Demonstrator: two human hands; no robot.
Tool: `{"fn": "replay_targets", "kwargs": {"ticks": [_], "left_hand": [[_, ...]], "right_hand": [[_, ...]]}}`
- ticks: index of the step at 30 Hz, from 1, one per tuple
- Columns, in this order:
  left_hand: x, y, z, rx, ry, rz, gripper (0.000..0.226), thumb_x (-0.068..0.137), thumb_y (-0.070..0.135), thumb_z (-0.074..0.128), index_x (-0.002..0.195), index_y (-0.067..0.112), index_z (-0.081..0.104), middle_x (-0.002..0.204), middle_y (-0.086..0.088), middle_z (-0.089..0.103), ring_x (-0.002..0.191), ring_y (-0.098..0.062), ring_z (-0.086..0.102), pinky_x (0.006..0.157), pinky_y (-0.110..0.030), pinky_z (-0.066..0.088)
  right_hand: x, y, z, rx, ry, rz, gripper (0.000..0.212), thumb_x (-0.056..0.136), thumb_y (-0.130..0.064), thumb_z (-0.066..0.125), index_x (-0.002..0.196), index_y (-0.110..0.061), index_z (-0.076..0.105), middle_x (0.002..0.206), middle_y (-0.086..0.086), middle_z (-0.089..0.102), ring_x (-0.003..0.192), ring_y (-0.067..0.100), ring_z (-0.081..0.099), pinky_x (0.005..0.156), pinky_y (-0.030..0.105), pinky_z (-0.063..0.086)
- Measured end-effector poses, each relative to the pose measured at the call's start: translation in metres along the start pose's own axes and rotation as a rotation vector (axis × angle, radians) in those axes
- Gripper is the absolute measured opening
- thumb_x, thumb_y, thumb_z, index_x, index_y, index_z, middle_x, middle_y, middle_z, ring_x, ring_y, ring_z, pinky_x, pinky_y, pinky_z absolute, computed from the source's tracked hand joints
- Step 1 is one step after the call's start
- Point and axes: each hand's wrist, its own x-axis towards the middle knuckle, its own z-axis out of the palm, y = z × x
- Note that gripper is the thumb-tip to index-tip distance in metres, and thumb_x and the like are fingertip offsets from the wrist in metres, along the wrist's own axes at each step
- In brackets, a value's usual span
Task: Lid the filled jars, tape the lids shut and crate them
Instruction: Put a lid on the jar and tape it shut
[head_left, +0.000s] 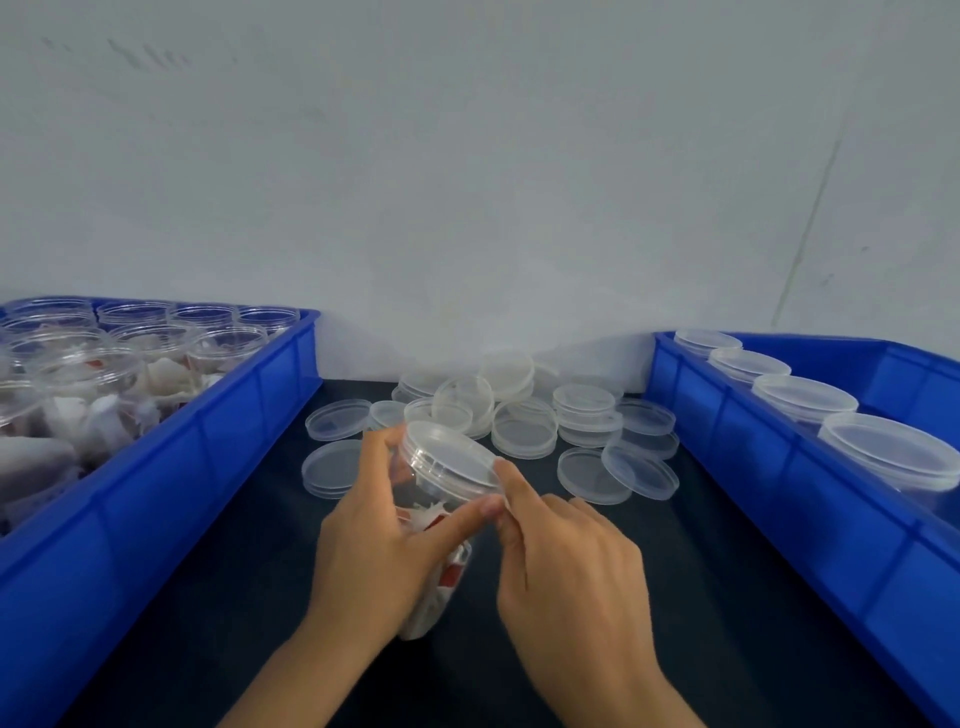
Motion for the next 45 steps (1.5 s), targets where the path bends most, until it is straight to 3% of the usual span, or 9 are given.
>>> {"fn": "replay_targets", "kwargs": {"ticks": [4,9,13,18,24,29,35,40,45], "left_hand": [[0.005,-0.002,-0.001,-0.014,-0.009,-0.018,0.083,0.035,0.098,0.052,0.107,0.061,0.031,0.096,0.043,0.046,0.088,0.025,0.045,0.070,-0.012,0.035],[0.008,-0.007,0.000,-0.035,0.028,-0.044,0.073,0.038,0.095,0.053,0.102,0.063,0.037,0.093,0.041,0.056,0.088,0.018,0.054,0.075,-0.022,0.047],[0.010,-0.010,-0.002,-0.062,0.042,-0.046,0.064,0.039,0.086,0.062,0.095,0.057,0.048,0.095,0.047,0.055,0.089,0.022,0.053,0.072,-0.020,0.046],[0.011,-0.011,-0.001,-0.137,0.035,-0.083,0.072,0.036,0.084,0.065,0.093,0.042,0.054,0.091,0.037,0.062,0.083,0.011,0.061,0.074,-0.026,0.052],[0.007,-0.006,0.001,-0.249,-0.065,-0.058,0.067,0.045,0.072,0.077,0.097,0.034,0.059,0.089,0.029,0.069,0.081,0.009,0.065,0.065,-0.014,0.049],[0.009,-0.006,-0.002,-0.367,-0.179,-0.050,0.064,0.046,0.055,0.075,0.101,0.026,0.062,0.088,0.022,0.072,0.081,0.005,0.068,0.061,-0.003,0.046],[0.011,-0.007,-0.004,-0.408,-0.240,-0.040,0.064,0.055,0.057,0.080,0.107,0.025,0.061,0.093,0.021,0.073,0.085,0.003,0.068,0.063,-0.005,0.048],[0.009,-0.006,-0.009,-0.307,-0.297,-0.078,0.065,0.063,0.076,0.064,0.111,0.043,0.034,0.097,0.042,0.061,0.089,0.013,0.063,0.064,-0.010,0.047],[0.004,-0.004,-0.010,-0.039,-0.188,0.057,0.046,0.078,0.078,0.030,0.105,0.041,0.038,0.098,0.021,0.065,0.090,0.009,0.062,0.075,-0.019,0.047]], "right_hand": [[0.004,0.011,-0.004,0.244,-0.170,0.143,0.044,0.101,-0.038,0.037,0.144,-0.048,0.033,0.068,-0.014,0.053,0.066,0.004,0.051,0.063,0.021,0.039],[0.014,0.021,-0.010,0.888,-0.600,0.551,0.027,0.098,-0.048,0.041,0.119,-0.035,0.054,0.046,-0.006,0.047,0.038,0.002,0.040,0.043,0.018,0.035],[0.017,0.032,-0.014,0.478,-0.462,0.305,0.038,0.096,-0.056,0.033,0.078,-0.030,0.055,0.059,-0.006,0.050,0.055,0.005,0.046,0.058,0.026,0.040],[0.020,0.038,-0.020,0.111,-0.432,0.028,0.039,0.100,-0.052,0.020,0.116,-0.029,0.045,0.088,-0.002,0.062,0.078,0.009,0.059,0.076,0.031,0.050],[0.021,0.045,-0.022,0.219,-0.516,0.103,0.053,0.089,-0.062,0.013,0.124,-0.032,0.040,0.084,-0.004,0.058,0.079,0.010,0.057,0.079,0.033,0.050],[0.022,0.046,-0.021,0.269,-0.455,0.081,0.043,0.098,-0.052,0.024,0.140,-0.048,0.013,0.080,-0.010,0.053,0.077,0.006,0.055,0.075,0.026,0.047],[0.020,0.042,-0.019,0.233,-0.405,0.004,0.055,0.087,-0.062,0.014,0.139,-0.050,0.026,0.057,-0.017,0.044,0.055,-0.002,0.045,0.060,0.017,0.040],[0.016,0.039,-0.012,0.258,-0.352,0.034,0.052,0.093,-0.059,0.016,0.142,-0.046,0.028,0.074,-0.008,0.058,0.075,0.005,0.058,0.074,0.023,0.049],[0.014,0.030,-0.009,0.181,-0.277,0.053,0.044,0.094,-0.057,0.018,0.125,-0.040,0.045,0.068,-0.007,0.057,0.064,0.009,0.058,0.065,0.026,0.051]]}}
